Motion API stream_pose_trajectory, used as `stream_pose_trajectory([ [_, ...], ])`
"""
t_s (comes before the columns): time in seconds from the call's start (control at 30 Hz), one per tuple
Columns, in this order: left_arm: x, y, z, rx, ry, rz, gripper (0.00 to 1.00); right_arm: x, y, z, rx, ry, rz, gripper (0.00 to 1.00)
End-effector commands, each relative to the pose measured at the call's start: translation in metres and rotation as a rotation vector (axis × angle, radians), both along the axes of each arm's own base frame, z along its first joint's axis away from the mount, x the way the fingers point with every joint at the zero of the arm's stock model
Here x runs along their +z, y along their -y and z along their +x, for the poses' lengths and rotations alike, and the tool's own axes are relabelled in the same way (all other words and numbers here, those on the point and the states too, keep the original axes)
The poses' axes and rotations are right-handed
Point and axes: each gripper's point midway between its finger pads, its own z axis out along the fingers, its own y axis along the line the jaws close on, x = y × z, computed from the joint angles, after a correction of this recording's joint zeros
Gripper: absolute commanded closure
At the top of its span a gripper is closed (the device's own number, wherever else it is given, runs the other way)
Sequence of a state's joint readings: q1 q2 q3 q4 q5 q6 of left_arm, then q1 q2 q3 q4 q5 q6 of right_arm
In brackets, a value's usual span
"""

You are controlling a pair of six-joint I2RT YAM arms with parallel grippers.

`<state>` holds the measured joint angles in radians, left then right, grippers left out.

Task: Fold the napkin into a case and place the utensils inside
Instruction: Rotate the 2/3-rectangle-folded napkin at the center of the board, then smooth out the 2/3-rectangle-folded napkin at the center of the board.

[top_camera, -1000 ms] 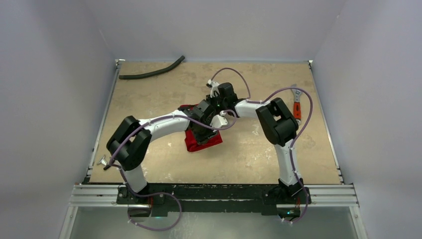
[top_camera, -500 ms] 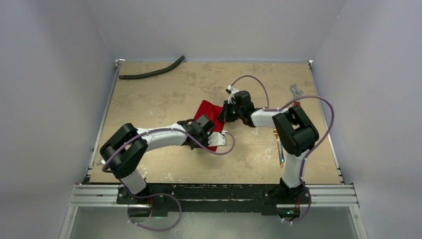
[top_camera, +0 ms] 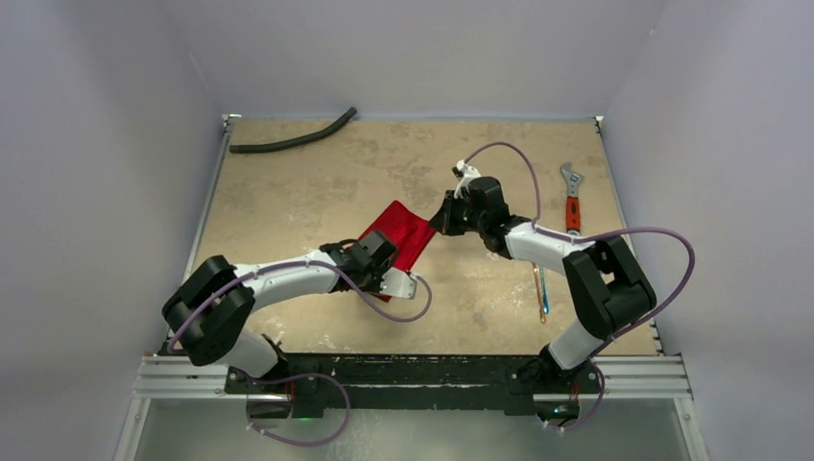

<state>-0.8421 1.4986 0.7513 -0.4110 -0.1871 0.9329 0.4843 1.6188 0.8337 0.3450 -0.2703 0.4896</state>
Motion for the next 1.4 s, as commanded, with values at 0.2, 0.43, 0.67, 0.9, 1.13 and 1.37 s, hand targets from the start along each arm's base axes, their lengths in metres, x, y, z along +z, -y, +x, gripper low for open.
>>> stream_pose_trajectory([
  [0.2,0.123,0.052,0.018,0.044,0.009,-0.325,0.39,0.106,-0.016,0.036,-0.008,0.292,0.173,1.0],
  [0.43,0.158,0.036,0.033,0.232,0.066,-0.576,0.29,0.089,-0.028,0.044,0.139,0.235,0.216,1.0],
  [0.67,0.118,0.013,0.024,0.383,0.049,-0.631,0.21,0.039,-0.023,0.058,-0.053,0.178,-0.093,1.0],
  [0.9,0.088,0.012,0.031,0.49,0.026,-0.636,0.37,0.002,-0.037,0.038,-0.02,0.091,-0.124,1.0],
  [1.13,0.065,0.013,0.042,0.568,0.003,-0.598,0.46,-0.015,-0.024,0.024,-0.052,0.069,-0.134,1.0],
  [1.37,0.036,0.013,0.036,0.565,-0.071,-0.527,0.51,-0.028,-0.025,0.016,-0.047,0.034,-0.127,1.0],
])
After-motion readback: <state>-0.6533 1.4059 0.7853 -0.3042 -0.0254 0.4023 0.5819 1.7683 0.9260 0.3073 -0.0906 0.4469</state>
